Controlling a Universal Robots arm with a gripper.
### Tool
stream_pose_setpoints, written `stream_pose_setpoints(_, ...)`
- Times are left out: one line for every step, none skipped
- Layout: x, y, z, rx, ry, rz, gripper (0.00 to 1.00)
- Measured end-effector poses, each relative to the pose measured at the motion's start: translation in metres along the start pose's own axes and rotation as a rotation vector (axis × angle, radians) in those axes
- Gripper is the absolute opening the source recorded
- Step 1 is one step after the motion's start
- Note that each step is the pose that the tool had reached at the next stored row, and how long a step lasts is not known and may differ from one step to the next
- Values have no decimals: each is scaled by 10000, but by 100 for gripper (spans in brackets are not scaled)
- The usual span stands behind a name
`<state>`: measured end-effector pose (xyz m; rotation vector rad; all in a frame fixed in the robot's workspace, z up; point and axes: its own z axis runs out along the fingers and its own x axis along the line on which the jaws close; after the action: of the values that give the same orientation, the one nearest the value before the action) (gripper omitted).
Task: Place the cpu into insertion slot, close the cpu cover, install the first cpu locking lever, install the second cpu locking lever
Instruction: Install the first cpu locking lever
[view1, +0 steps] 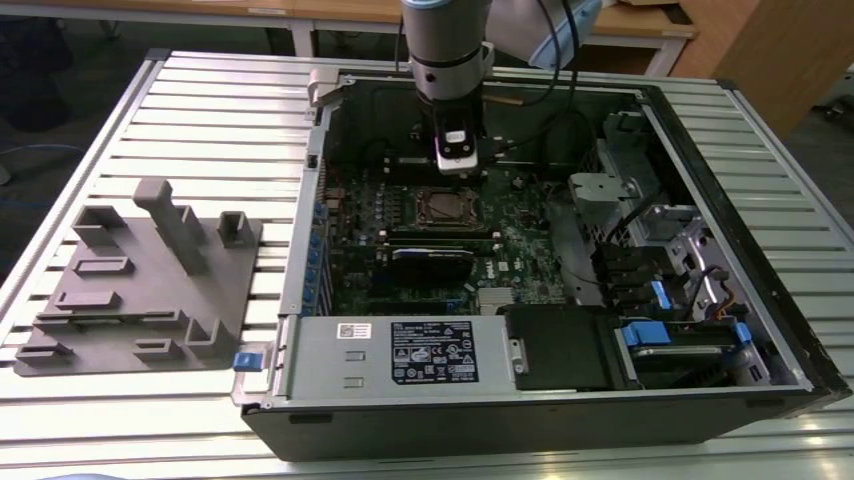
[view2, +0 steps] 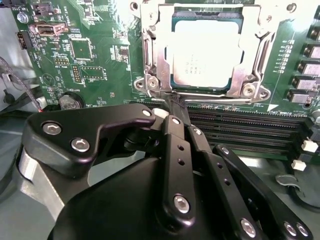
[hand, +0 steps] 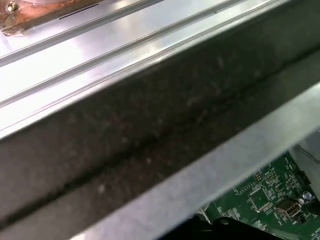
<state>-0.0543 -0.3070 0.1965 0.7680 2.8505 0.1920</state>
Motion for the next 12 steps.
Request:
stream_pose_setpoints(0, -1, 2, 2, 0, -15, 11)
stream_pose_setpoints(0, -2, 4, 2, 0, -26, 11)
stream_pose_setpoints(1, -2, 5, 1, 1, -33, 11)
stream_pose_setpoints(0, -2, 7, -1, 3, -39, 11)
stream_pose_setpoints(0, -3, 9, -5, 4, -44, 11)
stream_pose_setpoints(-1, -6, 10, -10, 6, -50, 11)
stream_pose_setpoints(-3, -9, 10, -12, 9, -53, 11)
stream_pose_setpoints(-4, -11, 11, -13, 10, -54, 11)
stream_pose_setpoints(-5, -13, 11, -14, 9, -54, 11)
stream_pose_setpoints(-6, -15, 11, -15, 9, -54, 11)
stream_pose_setpoints(-6, -16, 11, -13, 9, -53, 11)
stream_pose_setpoints(-7, -16, 11, -13, 8, -54, 11)
